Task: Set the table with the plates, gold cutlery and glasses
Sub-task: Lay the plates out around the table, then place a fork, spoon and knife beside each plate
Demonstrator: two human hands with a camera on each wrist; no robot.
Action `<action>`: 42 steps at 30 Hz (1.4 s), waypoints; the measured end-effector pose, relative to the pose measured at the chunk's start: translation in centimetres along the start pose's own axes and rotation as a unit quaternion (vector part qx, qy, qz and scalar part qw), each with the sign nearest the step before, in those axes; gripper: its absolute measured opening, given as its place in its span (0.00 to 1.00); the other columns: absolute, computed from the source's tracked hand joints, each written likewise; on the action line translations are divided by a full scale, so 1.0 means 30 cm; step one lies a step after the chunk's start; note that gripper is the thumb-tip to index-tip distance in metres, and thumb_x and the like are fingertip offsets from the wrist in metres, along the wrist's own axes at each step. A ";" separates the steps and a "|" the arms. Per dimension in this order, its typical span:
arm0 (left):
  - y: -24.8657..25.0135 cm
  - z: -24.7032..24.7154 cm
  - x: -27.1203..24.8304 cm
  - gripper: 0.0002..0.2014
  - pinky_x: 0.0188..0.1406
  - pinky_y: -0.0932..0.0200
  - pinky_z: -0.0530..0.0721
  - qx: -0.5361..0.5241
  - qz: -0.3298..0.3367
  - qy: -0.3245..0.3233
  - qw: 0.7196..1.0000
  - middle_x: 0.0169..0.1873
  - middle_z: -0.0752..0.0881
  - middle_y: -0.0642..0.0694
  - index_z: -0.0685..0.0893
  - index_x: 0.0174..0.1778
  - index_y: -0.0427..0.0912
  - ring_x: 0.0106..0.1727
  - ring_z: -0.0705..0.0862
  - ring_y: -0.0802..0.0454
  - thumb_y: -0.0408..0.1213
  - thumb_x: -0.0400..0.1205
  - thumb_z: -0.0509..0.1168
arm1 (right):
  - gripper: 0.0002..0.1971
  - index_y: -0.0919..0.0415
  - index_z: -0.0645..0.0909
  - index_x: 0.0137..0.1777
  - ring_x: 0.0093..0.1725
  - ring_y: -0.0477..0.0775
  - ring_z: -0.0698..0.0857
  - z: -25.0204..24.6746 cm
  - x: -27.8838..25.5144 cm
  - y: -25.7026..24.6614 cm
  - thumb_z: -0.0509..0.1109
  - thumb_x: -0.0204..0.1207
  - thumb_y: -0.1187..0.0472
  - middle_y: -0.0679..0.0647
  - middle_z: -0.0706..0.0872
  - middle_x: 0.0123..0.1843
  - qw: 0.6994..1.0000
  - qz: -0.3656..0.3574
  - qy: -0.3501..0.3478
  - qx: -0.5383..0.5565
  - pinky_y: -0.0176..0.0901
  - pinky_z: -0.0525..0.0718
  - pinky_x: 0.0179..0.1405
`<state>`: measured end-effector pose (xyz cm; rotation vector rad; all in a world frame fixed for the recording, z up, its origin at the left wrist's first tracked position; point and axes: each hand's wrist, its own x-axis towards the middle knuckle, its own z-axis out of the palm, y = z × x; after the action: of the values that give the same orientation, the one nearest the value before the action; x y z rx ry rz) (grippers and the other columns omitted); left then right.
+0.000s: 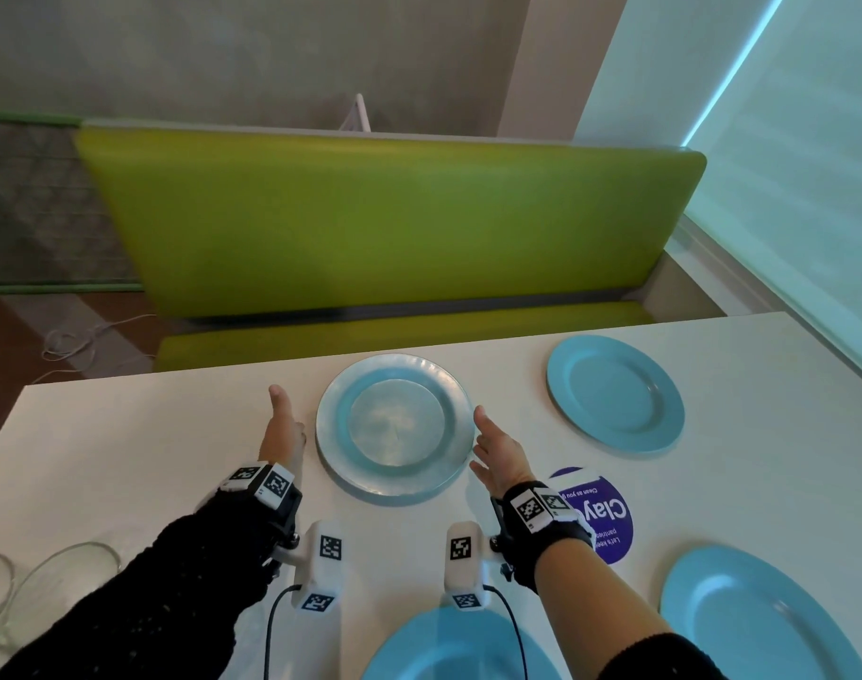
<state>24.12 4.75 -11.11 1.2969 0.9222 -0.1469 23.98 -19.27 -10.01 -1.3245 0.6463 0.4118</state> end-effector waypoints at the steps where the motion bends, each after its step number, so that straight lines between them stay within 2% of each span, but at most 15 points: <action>1: -0.010 -0.012 0.006 0.49 0.82 0.42 0.57 0.004 0.001 0.002 1.000 0.78 0.66 0.32 0.57 0.81 0.35 0.79 0.66 0.37 0.73 0.76 0.35 | 0.28 0.62 0.70 0.74 0.70 0.55 0.74 -0.005 -0.010 0.000 0.66 0.79 0.47 0.59 0.74 0.69 1.000 0.002 0.010 -0.011 0.45 0.72 0.68; 5: -0.049 -0.059 0.009 0.51 0.81 0.39 0.60 0.023 0.007 0.014 1.000 0.76 0.69 0.32 0.60 0.80 0.37 0.77 0.69 0.35 0.76 0.73 0.35 | 0.32 0.65 0.68 0.76 0.75 0.59 0.70 -0.027 -0.072 0.012 0.67 0.78 0.46 0.64 0.70 0.76 0.999 -0.006 0.028 -0.024 0.50 0.70 0.73; 10: -0.085 -0.113 -0.044 0.45 0.74 0.41 0.70 0.036 0.020 0.006 0.999 0.69 0.78 0.30 0.72 0.71 0.29 0.69 0.76 0.33 0.68 0.81 0.37 | 0.26 0.65 0.73 0.67 0.62 0.56 0.77 -0.040 -0.211 0.065 0.67 0.78 0.47 0.59 0.76 0.61 0.998 -0.023 0.050 -0.008 0.48 0.75 0.65; 12: -0.093 -0.147 -0.097 0.37 0.67 0.44 0.75 0.080 0.033 -0.005 0.996 0.56 0.83 0.30 0.80 0.51 0.28 0.59 0.81 0.35 0.61 0.85 0.41 | 0.18 0.62 0.77 0.55 0.54 0.54 0.79 -0.034 -0.285 0.097 0.68 0.78 0.47 0.56 0.78 0.53 0.998 -0.025 0.058 0.006 0.45 0.78 0.55; 14: -0.100 -0.184 -0.142 0.26 0.56 0.46 0.81 0.120 0.045 -0.024 0.992 0.41 0.81 0.34 0.75 0.31 0.35 0.44 0.81 0.39 0.52 0.86 0.50 | 0.14 0.59 0.76 0.43 0.44 0.52 0.78 -0.021 -0.370 0.134 0.68 0.78 0.48 0.54 0.76 0.43 0.997 -0.032 0.069 0.029 0.42 0.78 0.44; 15: -0.106 -0.204 -0.163 0.23 0.46 0.49 0.82 0.120 0.041 -0.044 0.991 0.35 0.79 0.37 0.72 0.28 0.37 0.36 0.79 0.41 0.47 0.86 0.54 | 0.13 0.58 0.76 0.41 0.42 0.52 0.77 -0.013 -0.413 0.157 0.68 0.78 0.48 0.53 0.76 0.41 0.995 -0.040 0.078 0.037 0.41 0.78 0.42; 17: -0.117 -0.260 -0.222 0.18 0.31 0.56 0.73 0.111 0.029 -0.095 0.989 0.28 0.75 0.41 0.71 0.28 0.37 0.28 0.72 0.46 0.38 0.85 0.58 | 0.14 0.59 0.76 0.41 0.43 0.53 0.78 0.012 -0.505 0.211 0.68 0.78 0.48 0.54 0.77 0.41 0.993 -0.058 0.093 0.044 0.42 0.79 0.42; 24: -0.181 -0.556 -0.486 0.05 0.26 0.62 0.76 0.202 0.087 -0.241 0.945 0.33 0.79 0.43 0.76 0.42 0.37 0.28 0.76 0.50 0.32 0.84 0.60 | 0.15 0.63 0.78 0.47 0.40 0.52 0.81 0.150 -0.794 0.439 0.65 0.80 0.49 0.56 0.80 0.41 0.990 -0.075 0.104 0.054 0.44 0.80 0.45; 29: -0.220 -0.733 -0.641 0.05 0.34 0.63 0.82 0.293 0.155 -0.339 0.881 0.38 0.84 0.45 0.79 0.49 0.38 0.33 0.81 0.52 0.35 0.84 0.61 | 0.15 0.66 0.77 0.53 0.40 0.53 0.82 0.261 -0.910 0.584 0.65 0.80 0.52 0.58 0.81 0.41 0.992 -0.066 0.096 0.040 0.43 0.81 0.45; 33: -0.244 -0.821 -0.681 0.09 0.47 0.56 0.85 0.380 0.185 -0.343 0.839 0.45 0.84 0.46 0.80 0.54 0.40 0.42 0.82 0.51 0.39 0.84 0.60 | 0.14 0.65 0.77 0.51 0.37 0.52 0.80 0.310 -0.969 0.654 0.66 0.79 0.52 0.57 0.80 0.40 0.993 -0.056 0.098 0.021 0.41 0.80 0.40; 34: -0.260 -0.847 -0.678 0.10 0.51 0.55 0.84 0.433 0.191 -0.343 0.812 0.49 0.84 0.45 0.80 0.57 0.40 0.46 0.83 0.50 0.40 0.83 0.61 | 0.14 0.65 0.78 0.50 0.37 0.52 0.81 0.316 -0.980 0.665 0.67 0.79 0.52 0.57 0.80 0.40 0.994 -0.053 0.098 0.017 0.41 0.80 0.40; 37: -0.332 -0.941 -0.640 0.22 0.63 0.57 0.77 0.653 0.240 -0.287 0.659 0.65 0.79 0.46 0.76 0.67 0.41 0.65 0.79 0.48 0.47 0.80 0.63 | 0.13 0.64 0.79 0.46 0.39 0.53 0.82 0.324 -1.001 0.695 0.67 0.79 0.52 0.58 0.81 0.41 0.994 -0.049 0.102 0.002 0.42 0.81 0.39; 38: -0.358 -0.976 -0.621 0.25 0.66 0.56 0.75 0.693 0.247 -0.260 0.626 0.69 0.76 0.44 0.72 0.70 0.40 0.69 0.76 0.46 0.47 0.80 0.63 | 0.12 0.63 0.79 0.44 0.39 0.54 0.82 0.327 -1.006 0.705 0.67 0.79 0.53 0.58 0.82 0.41 0.994 -0.049 0.102 -0.001 0.42 0.81 0.38; 40: -0.398 -1.033 -0.582 0.27 0.70 0.52 0.72 0.736 0.246 -0.206 0.595 0.72 0.71 0.40 0.66 0.74 0.39 0.73 0.70 0.42 0.44 0.81 0.61 | 0.11 0.62 0.79 0.43 0.37 0.54 0.82 0.329 -1.012 0.727 0.69 0.78 0.53 0.58 0.82 0.41 0.994 -0.046 0.103 -0.006 0.42 0.80 0.37; 42: -0.423 -1.073 -0.550 0.27 0.73 0.52 0.70 0.750 0.244 -0.168 0.591 0.73 0.68 0.38 0.63 0.75 0.38 0.75 0.67 0.42 0.44 0.82 0.61 | 0.12 0.63 0.79 0.45 0.37 0.54 0.83 0.337 -1.017 0.743 0.69 0.78 0.53 0.59 0.82 0.41 0.994 -0.044 0.098 -0.013 0.42 0.81 0.37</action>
<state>-9.96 22.21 -9.33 2.8934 -0.1942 -0.8359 -11.01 -2.20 -6.05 -1.4237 0.7450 0.2209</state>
